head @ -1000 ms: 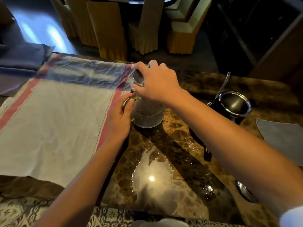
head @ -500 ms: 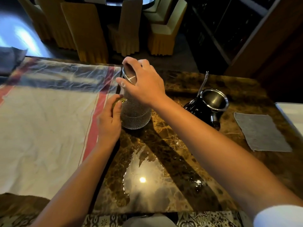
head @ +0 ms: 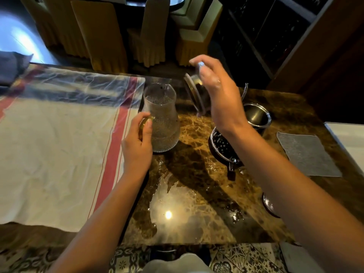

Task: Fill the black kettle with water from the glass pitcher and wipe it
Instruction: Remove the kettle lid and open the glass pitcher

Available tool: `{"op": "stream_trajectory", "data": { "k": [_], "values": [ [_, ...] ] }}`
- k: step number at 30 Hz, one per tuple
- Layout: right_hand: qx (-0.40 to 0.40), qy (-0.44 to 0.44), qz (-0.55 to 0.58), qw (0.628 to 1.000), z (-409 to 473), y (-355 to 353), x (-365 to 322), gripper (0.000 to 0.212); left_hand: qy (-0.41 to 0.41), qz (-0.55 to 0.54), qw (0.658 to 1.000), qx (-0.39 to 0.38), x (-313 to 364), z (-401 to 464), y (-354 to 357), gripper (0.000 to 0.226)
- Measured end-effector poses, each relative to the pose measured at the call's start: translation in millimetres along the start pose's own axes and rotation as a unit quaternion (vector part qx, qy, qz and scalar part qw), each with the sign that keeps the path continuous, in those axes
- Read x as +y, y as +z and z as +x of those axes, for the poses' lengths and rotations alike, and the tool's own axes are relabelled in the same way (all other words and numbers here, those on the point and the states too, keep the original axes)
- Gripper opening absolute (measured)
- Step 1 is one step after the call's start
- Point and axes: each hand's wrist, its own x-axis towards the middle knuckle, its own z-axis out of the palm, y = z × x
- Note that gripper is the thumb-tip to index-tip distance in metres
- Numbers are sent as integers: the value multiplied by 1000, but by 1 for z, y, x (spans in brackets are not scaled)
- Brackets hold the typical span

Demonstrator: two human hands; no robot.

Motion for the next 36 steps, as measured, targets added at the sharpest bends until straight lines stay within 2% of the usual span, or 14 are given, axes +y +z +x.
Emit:
{"op": "stream_trajectory", "data": {
  "k": [4,13,16,24,30,36],
  "values": [
    [-47,19,-37,998,-49,-25,19,49,1,9,1000,-5,-3,-8,1,29],
    [-31,153,-13,988,-141,-50,86,47,15,20,1000,3,-3,-11,4,31],
    [-56,186,-64,979,-166,-51,107,44,21,21,1000,4,-6,-11,5,32],
    [-54,202,-181,961,-205,-58,133,53,26,16,1000,5,-5,-10,6,30],
    [-50,173,-299,937,-222,-50,142,64,20,21,1000,10,-3,-11,7,32],
    [-65,185,-351,916,-224,-42,146,69,25,25,999,7,-5,-12,8,33]
  ]
}}
